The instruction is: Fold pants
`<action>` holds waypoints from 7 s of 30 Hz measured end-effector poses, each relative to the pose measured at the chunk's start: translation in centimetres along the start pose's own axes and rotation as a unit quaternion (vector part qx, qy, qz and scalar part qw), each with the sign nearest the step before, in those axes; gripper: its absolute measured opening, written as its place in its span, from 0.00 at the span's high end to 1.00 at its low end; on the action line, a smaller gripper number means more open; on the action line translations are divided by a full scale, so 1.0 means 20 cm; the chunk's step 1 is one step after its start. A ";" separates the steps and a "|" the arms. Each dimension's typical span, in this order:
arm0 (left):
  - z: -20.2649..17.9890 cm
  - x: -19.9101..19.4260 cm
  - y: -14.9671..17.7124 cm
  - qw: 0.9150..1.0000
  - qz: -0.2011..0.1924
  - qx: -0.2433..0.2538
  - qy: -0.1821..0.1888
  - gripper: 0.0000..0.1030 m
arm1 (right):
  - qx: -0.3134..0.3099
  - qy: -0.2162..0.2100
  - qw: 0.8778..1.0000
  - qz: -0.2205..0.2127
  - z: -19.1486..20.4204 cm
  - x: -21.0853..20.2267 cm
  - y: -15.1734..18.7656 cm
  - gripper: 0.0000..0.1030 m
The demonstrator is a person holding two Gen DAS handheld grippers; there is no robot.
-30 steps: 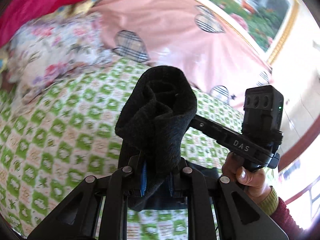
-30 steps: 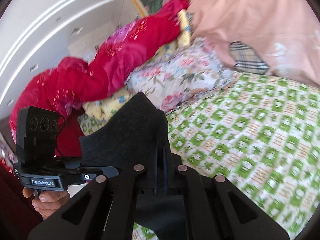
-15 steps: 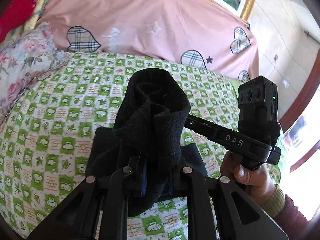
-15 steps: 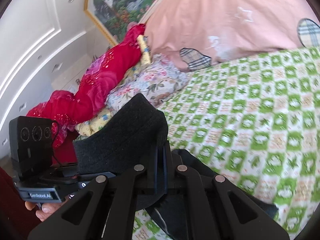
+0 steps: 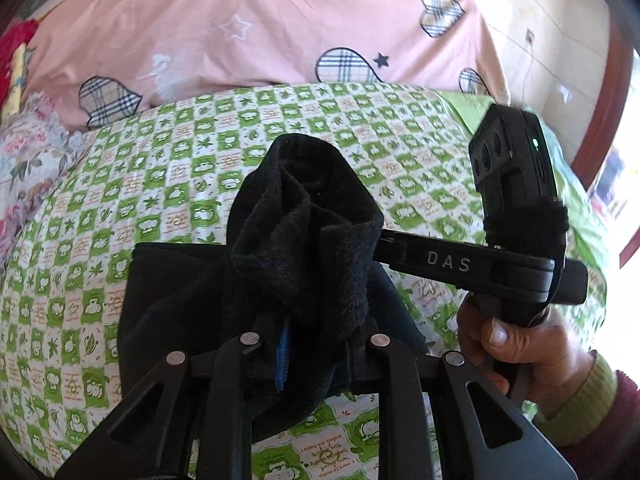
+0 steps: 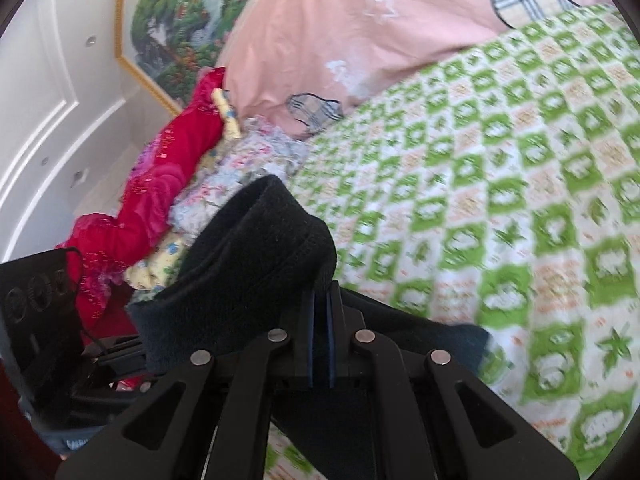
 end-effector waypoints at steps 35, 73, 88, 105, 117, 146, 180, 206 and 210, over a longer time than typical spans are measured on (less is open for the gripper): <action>0.47 -0.19 0.03 0.997 -0.013 -0.068 0.038 0.35 | 0.031 0.204 0.975 -0.085 0.10 -0.48 0.14 0.33; 0.80 0.43 0.05 0.986 0.106 -0.111 -0.060 0.26 | -0.028 0.349 0.937 0.001 -0.14 -0.15 0.25 0.22; 0.82 0.14 0.18 0.984 0.100 -0.144 -0.022 0.26 | 0.050 0.250 0.967 -0.015 -0.02 -0.23 0.31 0.22; 0.77 0.26 0.35 0.976 0.125 -0.172 0.035 0.58 | 0.089 0.189 0.978 0.005 -0.10 -0.14 0.40 0.38; 0.78 0.10 0.23 0.981 0.090 -0.170 0.019 0.76 | 0.034 0.164 0.986 -0.018 0.09 -0.19 0.27 0.61; 1.30 0.18 0.09 0.975 0.059 -0.200 -0.075 0.76 | -0.021 0.140 0.989 0.048 0.08 0.48 -0.10 0.58; 1.17 -0.08 0.25 0.975 0.036 -0.170 -0.136 0.26 | -0.098 0.211 0.972 0.014 0.26 0.21 -0.01 0.19; 1.03 -0.18 0.37 0.979 0.012 -0.133 -0.154 0.21 | -0.209 0.186 0.959 0.034 0.50 0.27 0.23 0.06; 1.03 -0.16 0.38 0.979 0.013 -0.134 -0.151 0.21 | -0.206 0.186 0.960 0.036 0.49 0.29 0.25 0.05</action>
Point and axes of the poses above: each gripper's, at about its wrist camera, not at the fingertips, and x roughly the way its jaws point, z to its left, y to its underside, the point moved 7 cm from there along x, roughly the way its jaws point, and after that the axes turned 3 degrees about -y, right-handed, at the moved point
